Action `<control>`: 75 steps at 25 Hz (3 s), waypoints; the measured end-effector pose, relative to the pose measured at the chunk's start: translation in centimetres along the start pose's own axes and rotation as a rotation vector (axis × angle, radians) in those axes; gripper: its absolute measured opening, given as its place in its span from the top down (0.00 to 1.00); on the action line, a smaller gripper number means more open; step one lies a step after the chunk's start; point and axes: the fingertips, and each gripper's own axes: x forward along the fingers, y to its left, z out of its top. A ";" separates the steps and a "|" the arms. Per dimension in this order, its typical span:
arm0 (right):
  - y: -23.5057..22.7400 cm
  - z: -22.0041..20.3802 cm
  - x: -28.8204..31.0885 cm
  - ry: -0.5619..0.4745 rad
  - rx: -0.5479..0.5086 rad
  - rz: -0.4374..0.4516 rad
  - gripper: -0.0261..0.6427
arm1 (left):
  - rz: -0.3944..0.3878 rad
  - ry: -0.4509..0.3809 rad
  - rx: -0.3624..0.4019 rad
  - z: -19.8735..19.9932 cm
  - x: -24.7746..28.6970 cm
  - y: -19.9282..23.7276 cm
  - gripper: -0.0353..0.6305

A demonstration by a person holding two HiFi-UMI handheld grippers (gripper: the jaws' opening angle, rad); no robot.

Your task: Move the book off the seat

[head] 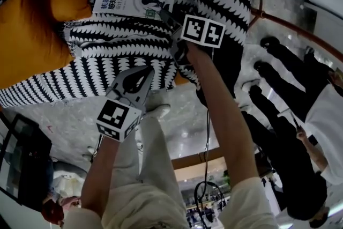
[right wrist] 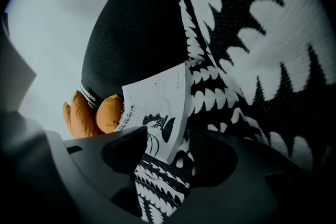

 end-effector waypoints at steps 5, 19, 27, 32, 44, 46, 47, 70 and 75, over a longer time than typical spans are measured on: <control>-0.8 -0.9 1.2 0.043 0.008 0.031 0.61 | -0.003 0.019 0.010 -1.3 0.6 -0.5 0.94; 0.5 -0.3 -0.2 0.041 0.222 0.222 0.74 | 0.002 0.025 -0.018 -1.0 0.6 0.1 0.94; -0.2 -1.2 1.6 0.135 0.194 0.155 0.75 | -0.004 0.025 -0.009 -0.8 0.2 -0.7 0.94; 0.2 -0.2 1.0 0.080 0.234 0.201 0.81 | -0.004 0.023 -0.001 -1.2 0.5 -0.6 0.94; 3.7 0.4 -2.1 -0.074 0.211 0.259 0.89 | -0.010 0.025 0.018 -1.7 1.2 -1.7 0.94; 4.7 -0.1 -3.1 -0.101 0.145 0.221 0.89 | -0.007 0.018 0.026 -1.7 0.9 -2.0 0.94; 5.2 -0.5 -3.7 -0.117 0.110 0.199 0.88 | -0.005 0.017 0.030 -1.8 0.7 -2.2 0.94; 4.1 -9.7 -5.1 -0.115 0.316 0.240 0.86 | -0.019 0.073 0.056 -5.8 -1.6 -4.1 0.94; 4.1 -8.9 -2.6 -0.073 0.332 0.285 0.86 | -0.012 0.079 0.046 -6.3 -0.8 -3.2 0.94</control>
